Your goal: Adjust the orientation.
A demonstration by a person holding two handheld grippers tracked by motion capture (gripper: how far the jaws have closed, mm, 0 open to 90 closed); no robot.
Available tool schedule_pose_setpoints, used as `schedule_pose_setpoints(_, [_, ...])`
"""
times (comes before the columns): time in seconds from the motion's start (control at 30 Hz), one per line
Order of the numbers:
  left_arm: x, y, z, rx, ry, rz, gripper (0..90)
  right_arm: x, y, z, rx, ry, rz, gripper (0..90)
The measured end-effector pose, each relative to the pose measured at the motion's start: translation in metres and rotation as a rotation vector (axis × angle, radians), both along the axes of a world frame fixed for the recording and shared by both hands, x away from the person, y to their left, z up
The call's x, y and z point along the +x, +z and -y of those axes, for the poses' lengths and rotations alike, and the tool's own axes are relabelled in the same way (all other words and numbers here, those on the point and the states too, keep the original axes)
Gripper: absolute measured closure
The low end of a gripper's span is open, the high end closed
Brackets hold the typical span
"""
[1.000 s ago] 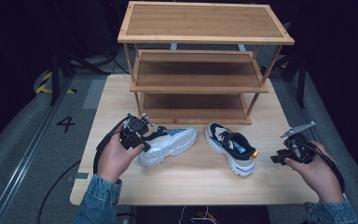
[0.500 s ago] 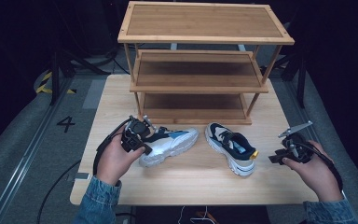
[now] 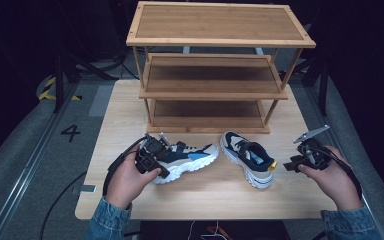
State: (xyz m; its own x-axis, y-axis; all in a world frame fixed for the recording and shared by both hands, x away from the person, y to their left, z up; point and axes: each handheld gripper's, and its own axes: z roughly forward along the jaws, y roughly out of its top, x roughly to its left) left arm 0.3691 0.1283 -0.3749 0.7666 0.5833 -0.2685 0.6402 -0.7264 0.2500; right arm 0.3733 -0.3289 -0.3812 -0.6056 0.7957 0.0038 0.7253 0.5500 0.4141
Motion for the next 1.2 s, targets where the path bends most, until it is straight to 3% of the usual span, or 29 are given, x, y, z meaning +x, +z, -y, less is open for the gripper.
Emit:
schedule_pose_setpoints(0.27, [-0.006,-0.014,0.025,0.053,-0.084,-0.074,89.6,-0.001,0.002,0.004,0.009,-0.008,0.009,59.5])
schedule_pose_setpoints(0.33, [-0.007,-0.019,0.031,0.112,-0.084,-0.078,88.8,-0.001,0.002,0.004,0.010,-0.012,0.006,59.4])
schedule_pose_setpoints(0.37, [-0.007,-0.023,0.033,0.123,-0.072,-0.078,88.3,-0.001,0.002,0.005,0.010,-0.011,0.006,59.3])
schedule_pose_setpoints(0.57, [-0.008,-0.028,0.037,0.143,-0.077,-0.091,84.6,-0.001,0.002,0.006,0.013,-0.014,0.006,58.8])
schedule_pose_setpoints(0.67, [-0.010,-0.022,0.036,0.143,-0.080,-0.074,81.5,-0.001,0.002,0.006,0.014,-0.015,0.006,58.7])
schedule_pose_setpoints(0.83, [-0.013,-0.002,0.030,0.104,-0.068,-0.042,71.4,-0.002,0.000,0.005,0.006,-0.012,0.002,58.3])
schedule_pose_setpoints(1.03, [-0.009,0.017,0.025,0.081,-0.050,0.051,56.8,-0.006,-0.004,0.006,0.004,-0.023,-0.010,57.2])
schedule_pose_setpoints(1.07, [-0.006,0.022,0.024,0.051,-0.053,0.067,54.4,-0.008,-0.005,0.008,0.005,-0.031,-0.008,57.2])
schedule_pose_setpoints(1.1, [-0.006,0.022,0.024,0.051,-0.053,0.067,52.6,-0.008,-0.005,0.008,0.005,-0.031,-0.008,57.2])
schedule_pose_setpoints(1.13, [-0.006,0.026,0.025,0.041,-0.068,0.114,52.6,-0.008,-0.006,0.008,0.006,-0.033,-0.010,57.2])
schedule_pose_setpoints(1.17, [-0.005,0.029,0.026,0.058,-0.068,0.152,45.6,-0.009,-0.008,0.009,0.004,-0.034,-0.013,57.2])
schedule_pose_setpoints(1.2, [-0.004,0.031,0.025,0.063,-0.064,0.167,45.0,-0.010,-0.009,0.008,0.003,-0.037,-0.017,57.2])
